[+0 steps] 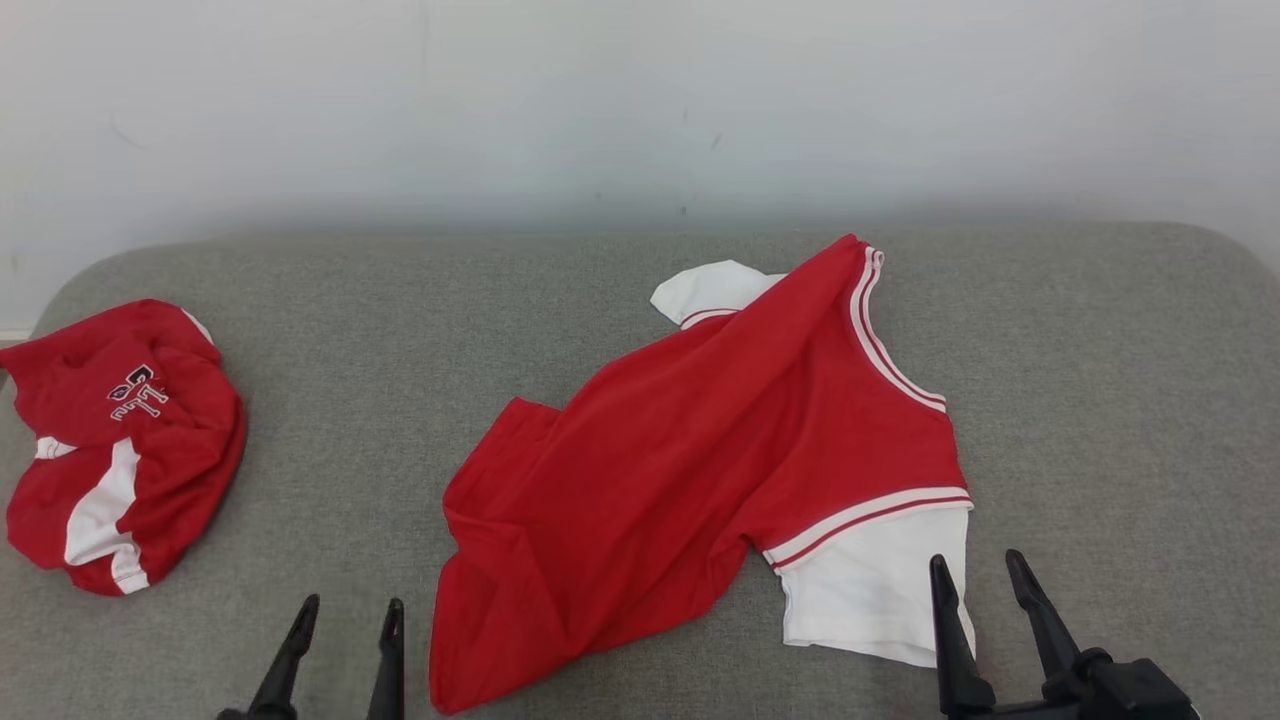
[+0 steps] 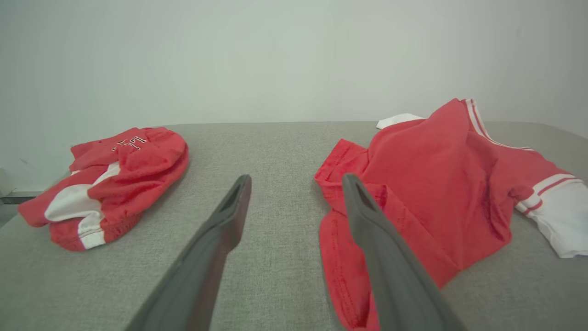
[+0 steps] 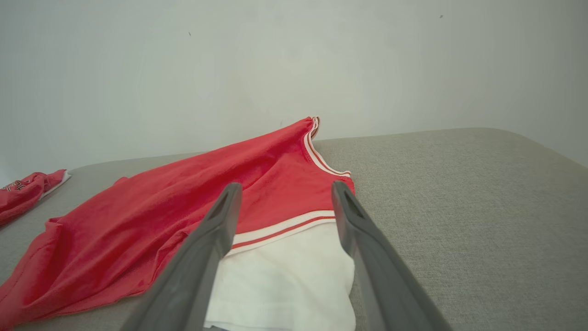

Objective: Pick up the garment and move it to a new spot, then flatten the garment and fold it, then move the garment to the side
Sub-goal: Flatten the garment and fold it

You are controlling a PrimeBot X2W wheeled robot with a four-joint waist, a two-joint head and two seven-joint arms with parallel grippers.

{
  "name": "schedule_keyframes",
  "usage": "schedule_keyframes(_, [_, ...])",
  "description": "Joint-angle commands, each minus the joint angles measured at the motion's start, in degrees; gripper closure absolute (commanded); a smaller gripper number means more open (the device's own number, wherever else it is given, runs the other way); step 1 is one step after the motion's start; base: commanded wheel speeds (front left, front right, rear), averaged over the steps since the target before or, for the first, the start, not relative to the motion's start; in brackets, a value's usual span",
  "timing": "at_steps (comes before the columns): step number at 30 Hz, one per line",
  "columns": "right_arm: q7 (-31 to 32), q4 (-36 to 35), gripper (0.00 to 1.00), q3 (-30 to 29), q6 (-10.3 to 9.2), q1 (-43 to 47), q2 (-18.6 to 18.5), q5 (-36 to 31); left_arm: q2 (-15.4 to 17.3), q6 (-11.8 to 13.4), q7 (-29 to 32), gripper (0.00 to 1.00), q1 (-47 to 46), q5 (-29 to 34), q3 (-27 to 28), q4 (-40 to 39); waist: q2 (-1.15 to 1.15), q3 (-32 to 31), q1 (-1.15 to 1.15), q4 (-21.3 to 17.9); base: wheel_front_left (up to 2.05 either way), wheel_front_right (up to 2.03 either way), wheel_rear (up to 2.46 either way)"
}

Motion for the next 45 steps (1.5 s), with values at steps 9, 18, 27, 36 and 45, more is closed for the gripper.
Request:
schedule_keyframes(9, [0.0,1.4,0.00,2.2,-0.13,-2.7,0.3,0.6,2.8,0.1,-0.2,0.00,-9.1,-3.6,-9.2,6.6,0.00,2.5,0.00,-2.9,0.00,0.00,0.00])
schedule_keyframes(18, [0.0,2.0,0.00,2.5,-0.13,-4.2,0.3,1.4,4.4,0.1,-0.2,0.00,-15.1,-7.9,-15.8,16.4,0.00,4.9,0.00,-6.1,0.00,0.00,0.00])
schedule_keyframes(27, [0.0,1.6,0.00,1.7,-0.13,-4.7,0.3,1.5,5.1,0.1,-0.2,1.00,-18.2,-13.0,-18.3,22.5,0.00,4.8,0.00,-4.8,0.00,0.00,0.00])
schedule_keyframes(36, [0.0,2.0,0.00,1.3,-0.13,-4.1,0.3,2.0,4.8,0.1,-0.2,1.00,-13.7,-12.6,-11.4,13.0,0.00,4.4,0.00,-1.4,0.00,0.00,0.00])
schedule_keyframes(45, [0.0,3.1,0.00,2.0,-0.13,-4.8,0.3,1.9,5.3,0.1,-0.2,1.00,-10.4,-11.4,-8.2,10.5,0.00,4.0,0.00,-0.7,0.00,0.00,0.00])
